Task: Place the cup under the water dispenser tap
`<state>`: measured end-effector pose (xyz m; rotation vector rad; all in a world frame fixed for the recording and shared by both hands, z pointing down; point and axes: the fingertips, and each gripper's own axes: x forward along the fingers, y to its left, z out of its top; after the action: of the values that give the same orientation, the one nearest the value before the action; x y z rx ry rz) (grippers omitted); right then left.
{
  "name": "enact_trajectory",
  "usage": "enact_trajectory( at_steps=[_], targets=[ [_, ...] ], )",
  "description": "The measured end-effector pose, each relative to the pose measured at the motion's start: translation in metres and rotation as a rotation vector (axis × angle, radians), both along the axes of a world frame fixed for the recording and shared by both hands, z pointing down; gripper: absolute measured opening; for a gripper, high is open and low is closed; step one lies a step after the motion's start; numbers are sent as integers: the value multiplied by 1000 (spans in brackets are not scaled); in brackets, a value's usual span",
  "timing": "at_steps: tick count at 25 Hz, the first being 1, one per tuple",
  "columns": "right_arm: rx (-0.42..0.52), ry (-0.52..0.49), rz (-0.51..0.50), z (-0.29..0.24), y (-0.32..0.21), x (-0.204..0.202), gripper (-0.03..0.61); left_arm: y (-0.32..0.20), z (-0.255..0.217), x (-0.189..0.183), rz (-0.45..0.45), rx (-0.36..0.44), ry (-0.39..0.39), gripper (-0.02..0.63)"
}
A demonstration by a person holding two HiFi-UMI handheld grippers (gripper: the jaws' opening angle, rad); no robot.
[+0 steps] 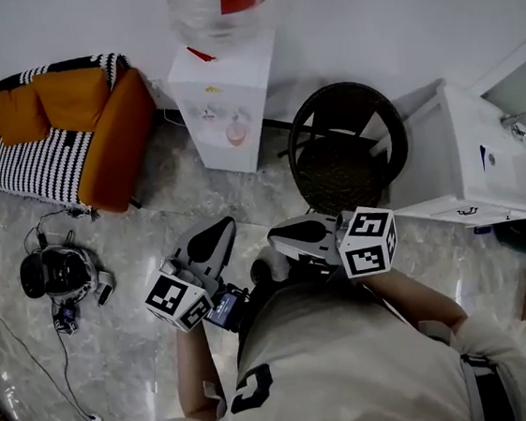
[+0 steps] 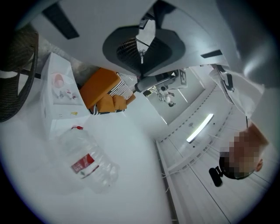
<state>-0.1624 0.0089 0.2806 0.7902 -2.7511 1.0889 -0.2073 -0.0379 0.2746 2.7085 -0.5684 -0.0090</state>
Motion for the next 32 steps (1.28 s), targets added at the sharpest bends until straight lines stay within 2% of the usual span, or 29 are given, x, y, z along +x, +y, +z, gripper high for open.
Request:
enact_trajectory(
  at_steps=[4,9,12,16,20,26,32],
  targets=[
    [-11,-45,55,-2,-5,14,37,5,1,12,36,27,-50,57],
    [53,-2,49,-7,3,28,37,11,-4,32,77,20,-66,57],
    [105,21,77,-13,10,53,32,17,-12,59,98,28,-68,57],
    [142,1,140,-21,24,96,28,30,-17,98,90,61,-95,57],
    [159,-28,137,-26,45,127,28,46,-14,125,69,114,-164,57],
    [208,-28,116,-34,76,175,28,52,3,155,21,146,-271,57],
    [180,-17,102,-22,113,214,29,57,76,169,-6,109,-454,57]
  ],
)
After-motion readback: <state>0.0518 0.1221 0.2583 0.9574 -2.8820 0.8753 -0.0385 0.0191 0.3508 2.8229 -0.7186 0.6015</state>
